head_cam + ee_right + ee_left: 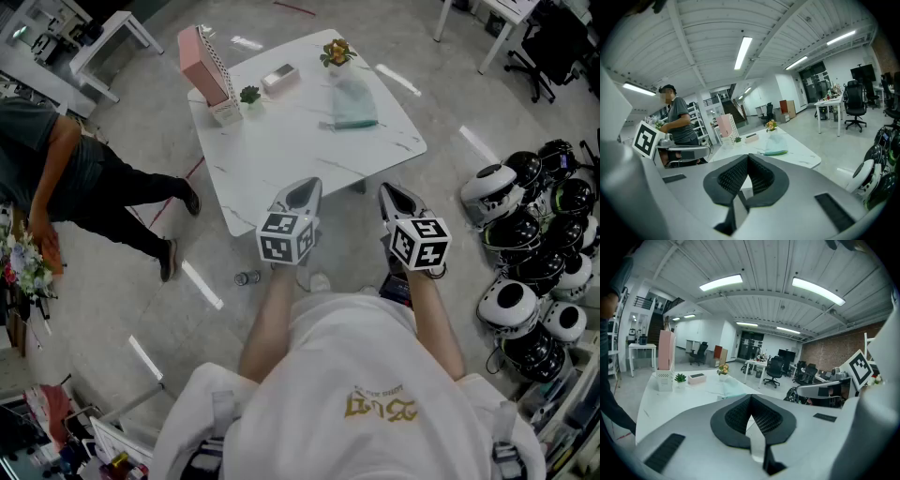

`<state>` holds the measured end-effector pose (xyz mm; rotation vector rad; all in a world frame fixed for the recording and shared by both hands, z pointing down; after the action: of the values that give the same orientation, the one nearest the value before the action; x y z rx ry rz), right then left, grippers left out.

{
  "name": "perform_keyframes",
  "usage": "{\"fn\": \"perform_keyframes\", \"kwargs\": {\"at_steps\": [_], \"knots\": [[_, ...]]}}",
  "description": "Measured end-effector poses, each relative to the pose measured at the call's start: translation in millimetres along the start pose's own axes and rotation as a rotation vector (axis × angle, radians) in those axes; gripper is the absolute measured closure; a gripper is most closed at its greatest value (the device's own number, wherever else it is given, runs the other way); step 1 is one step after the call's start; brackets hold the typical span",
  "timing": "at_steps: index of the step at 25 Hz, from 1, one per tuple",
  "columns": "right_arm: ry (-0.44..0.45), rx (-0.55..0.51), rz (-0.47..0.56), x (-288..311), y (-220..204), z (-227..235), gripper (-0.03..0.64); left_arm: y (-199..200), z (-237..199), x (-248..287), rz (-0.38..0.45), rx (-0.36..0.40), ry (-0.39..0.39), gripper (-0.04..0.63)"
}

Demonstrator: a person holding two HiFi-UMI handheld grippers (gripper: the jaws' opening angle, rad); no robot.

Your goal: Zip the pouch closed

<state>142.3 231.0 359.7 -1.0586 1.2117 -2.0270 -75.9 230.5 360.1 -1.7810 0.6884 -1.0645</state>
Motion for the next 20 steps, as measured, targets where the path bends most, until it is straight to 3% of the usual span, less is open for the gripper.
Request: {"fn": "perform_keyframes", "kwargs": {"at_steps": [13,14,15,16,17,20], "knots": [[0.089,0.001,0.041,-12.7,7.8,8.7,0.604,2.7,18.0,-7.6,0.049,-0.035,0.056,0.577],[0.101,-0.001,0.046,-13.4,8.5,8.5,0.604,2.5,18.8,-7.5,0.059,-0.068,0.043,0.566],[0.108,-0.01,0.048,-14.1,9.1,8.3,0.6,1.8,19.7,-6.8,0.068,-0.108,0.025,0.49],[0.114,-0.022,0.045,-14.5,9.2,8.0,0.544,0.7,20.7,-6.0,0.075,-0.146,0.011,0.418],[0.12,-0.03,0.038,-14.7,8.9,8.1,0.473,-0.6,21.6,-5.4,0.077,-0.17,0.008,0.394],[0.124,-0.035,0.021,-18.3,5.1,11.2,0.463,-6.0,25.7,-5.4,0.067,-0.17,0.044,0.385]]}}
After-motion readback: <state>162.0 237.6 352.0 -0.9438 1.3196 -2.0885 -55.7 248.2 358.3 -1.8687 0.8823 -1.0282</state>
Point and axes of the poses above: the fingertips, and each gripper's own axes: x forward along the fingers, z to its right, y out of its top, the point moved 8 cm from there along -x, backward along the fingers
